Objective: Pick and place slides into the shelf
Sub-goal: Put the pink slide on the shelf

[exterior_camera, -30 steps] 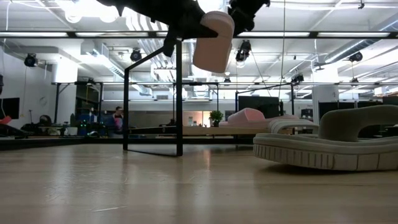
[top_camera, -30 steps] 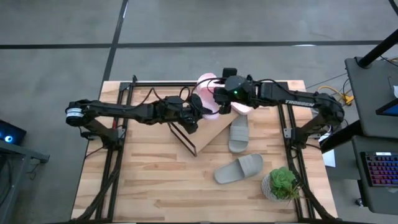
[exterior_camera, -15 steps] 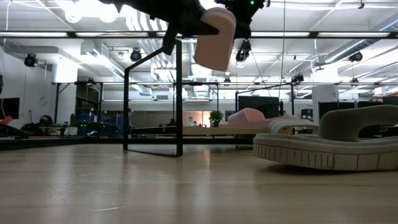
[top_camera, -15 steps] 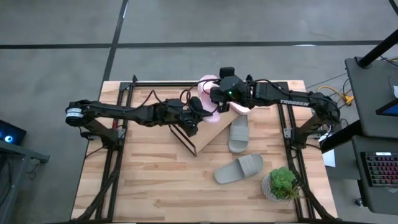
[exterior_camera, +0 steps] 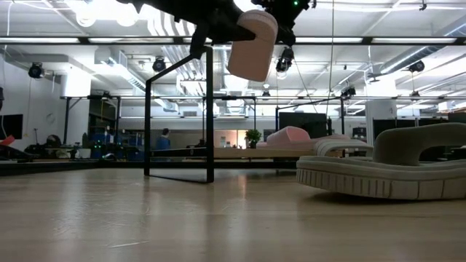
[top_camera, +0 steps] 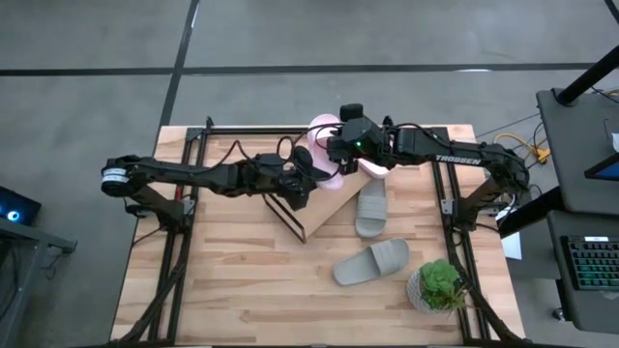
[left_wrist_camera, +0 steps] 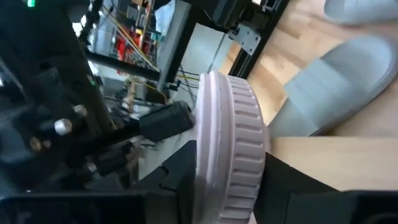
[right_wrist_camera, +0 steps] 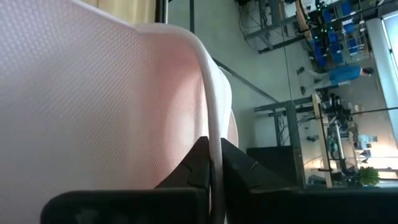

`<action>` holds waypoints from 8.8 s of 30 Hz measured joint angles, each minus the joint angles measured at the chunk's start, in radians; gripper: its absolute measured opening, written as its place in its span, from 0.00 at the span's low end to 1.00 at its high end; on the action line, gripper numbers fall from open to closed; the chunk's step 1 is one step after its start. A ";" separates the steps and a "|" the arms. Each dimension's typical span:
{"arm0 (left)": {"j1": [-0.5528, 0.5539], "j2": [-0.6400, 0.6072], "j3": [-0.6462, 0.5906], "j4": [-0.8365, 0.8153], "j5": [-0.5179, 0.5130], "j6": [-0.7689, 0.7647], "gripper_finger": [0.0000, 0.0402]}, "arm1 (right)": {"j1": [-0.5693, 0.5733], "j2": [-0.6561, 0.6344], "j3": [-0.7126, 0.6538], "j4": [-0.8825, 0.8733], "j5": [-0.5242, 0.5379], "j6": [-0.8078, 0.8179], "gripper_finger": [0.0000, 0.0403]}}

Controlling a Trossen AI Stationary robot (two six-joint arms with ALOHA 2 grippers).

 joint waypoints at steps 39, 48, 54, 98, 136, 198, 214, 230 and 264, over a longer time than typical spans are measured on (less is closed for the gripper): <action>0.065 -0.287 -0.047 -0.329 0.141 -0.332 0.55 | -0.090 -0.039 -0.040 0.116 -0.139 -0.118 0.02; 0.064 -0.332 -0.087 -0.333 0.008 -0.328 0.62 | -0.090 -0.079 -0.045 0.071 -0.438 -0.121 0.02; 0.064 -0.324 -0.102 -0.310 -0.045 -0.327 0.63 | -0.091 -0.111 -0.045 0.038 -0.599 -0.102 0.02; 0.075 -0.164 -0.133 0.012 -0.166 -0.114 0.06 | -0.087 -0.121 -0.039 0.068 -0.722 -0.057 0.03; 0.107 -0.159 -0.135 0.007 -0.179 0.021 0.06 | 0.034 -0.166 -0.020 -0.020 -0.463 -0.234 0.44; 0.256 -0.169 -0.137 0.120 -0.019 -0.096 0.06 | 0.176 -0.186 0.131 -0.380 -0.173 0.048 0.48; 0.257 -0.169 -0.141 0.119 -0.015 -0.141 0.10 | 0.186 -0.172 0.092 -0.296 -0.150 -0.131 0.12; 0.262 -0.282 -0.145 -0.043 0.049 -0.315 0.44 | 0.187 -0.197 -0.090 -0.172 -0.027 -0.133 0.12; 0.262 -0.501 -0.290 -0.034 0.094 -0.455 0.45 | 0.131 -0.312 -0.854 0.474 -0.051 -0.117 0.12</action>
